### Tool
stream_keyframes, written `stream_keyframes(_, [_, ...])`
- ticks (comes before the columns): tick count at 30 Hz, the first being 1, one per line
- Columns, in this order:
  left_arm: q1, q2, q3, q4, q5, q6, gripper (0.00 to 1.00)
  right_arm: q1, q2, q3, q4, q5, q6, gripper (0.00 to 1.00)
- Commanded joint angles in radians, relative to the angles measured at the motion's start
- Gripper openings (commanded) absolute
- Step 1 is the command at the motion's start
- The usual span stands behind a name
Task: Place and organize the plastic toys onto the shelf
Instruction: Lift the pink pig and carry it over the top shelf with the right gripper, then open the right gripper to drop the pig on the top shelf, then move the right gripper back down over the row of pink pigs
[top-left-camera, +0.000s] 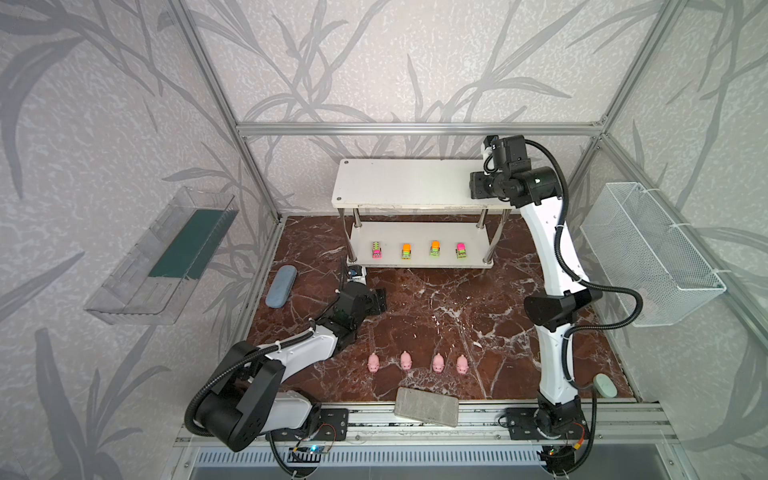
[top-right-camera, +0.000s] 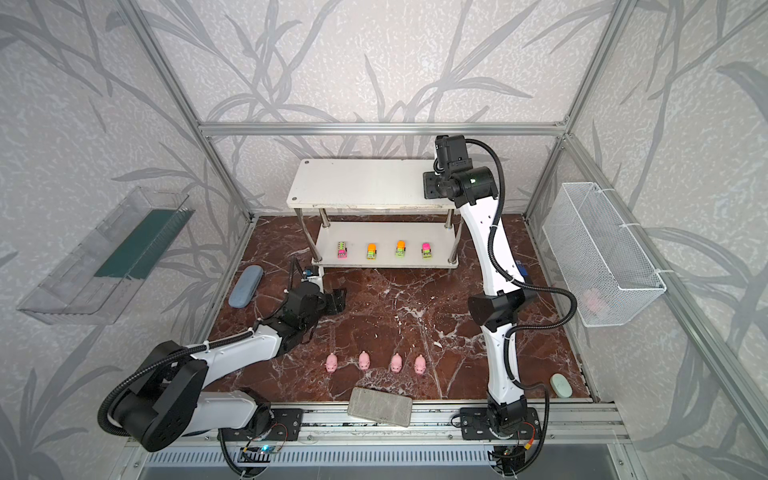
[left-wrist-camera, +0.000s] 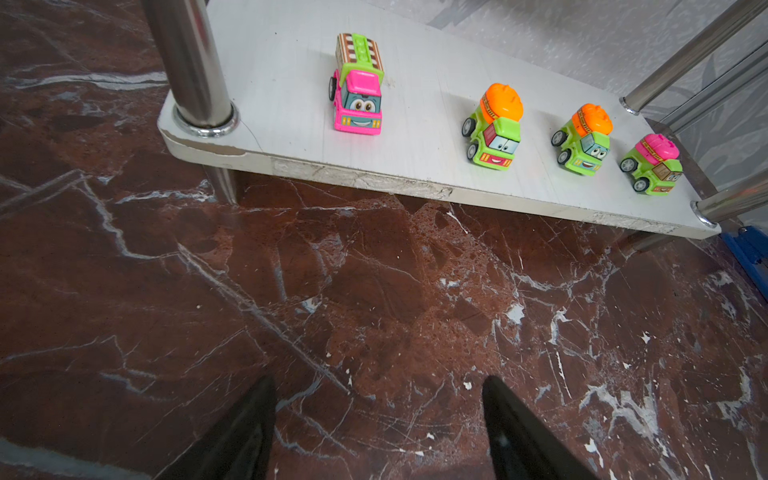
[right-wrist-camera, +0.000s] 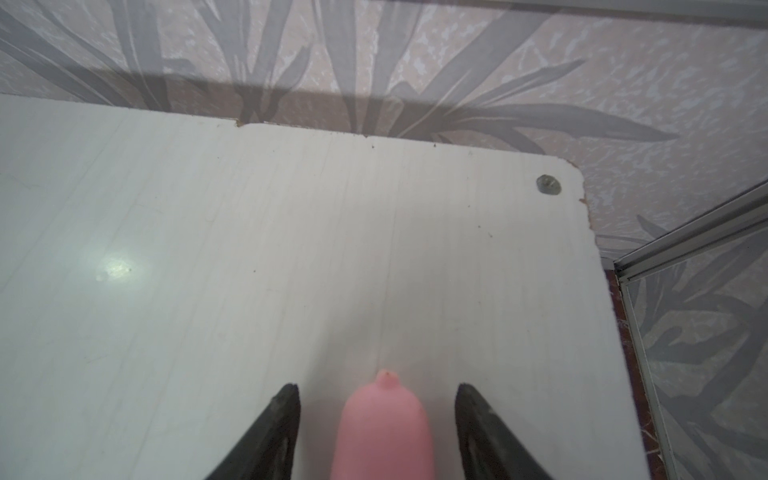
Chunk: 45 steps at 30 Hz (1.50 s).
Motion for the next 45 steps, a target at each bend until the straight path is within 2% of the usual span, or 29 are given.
stream_keyframes(1, [0.006, 0.007, 0.025, 0.019, 0.004, -0.014, 0.76, 0.002, -0.04, 0.027, 0.051, -0.008, -0.003, 0.65])
stream_keyframes(10, [0.006, 0.0, 0.021, 0.017, -0.001, -0.014, 0.76, 0.0, -0.165, 0.007, 0.147, -0.004, -0.03, 0.7])
stream_keyframes(13, [0.005, -0.005, 0.019, 0.018, -0.007, -0.012, 0.76, 0.0, -0.267, -0.089, 0.171, -0.037, -0.047, 0.71])
stream_keyframes(16, [0.007, -0.004, 0.019, 0.023, -0.006, -0.014, 0.76, 0.001, -0.438, -0.332, 0.282, -0.063, -0.048, 0.71])
stream_keyframes(21, [0.006, 0.013, 0.024, 0.032, 0.003, -0.018, 0.76, 0.01, -0.858, -0.947, 0.652, -0.043, -0.024, 0.71])
stream_keyframes(25, [0.006, 0.021, 0.031, 0.033, 0.003, -0.014, 0.76, 0.047, -1.087, -1.213, 0.682, 0.019, 0.0, 0.7])
stream_keyframes(30, [0.007, 0.029, 0.053, 0.02, -0.005, -0.002, 0.76, 0.172, -1.285, -1.477, 0.609, 0.13, 0.01, 0.71])
stream_keyframes(33, [0.007, 0.037, 0.065, 0.021, -0.013, -0.001, 0.76, 0.285, -1.371, -1.669, 0.581, 0.165, 0.066, 0.7])
stream_keyframes(36, [0.006, 0.05, 0.084, 0.017, -0.016, 0.002, 0.76, 0.414, -1.419, -1.857, 0.565, 0.225, 0.186, 0.71])
stream_keyframes(40, [0.007, 0.074, 0.113, 0.017, -0.018, -0.005, 0.76, 0.562, -1.436, -2.081, 0.646, 0.257, 0.381, 0.71])
stream_keyframes(45, [0.005, 0.088, 0.126, 0.023, -0.026, -0.012, 0.76, 0.666, -1.345, -2.193, 0.683, 0.283, 0.585, 0.71])
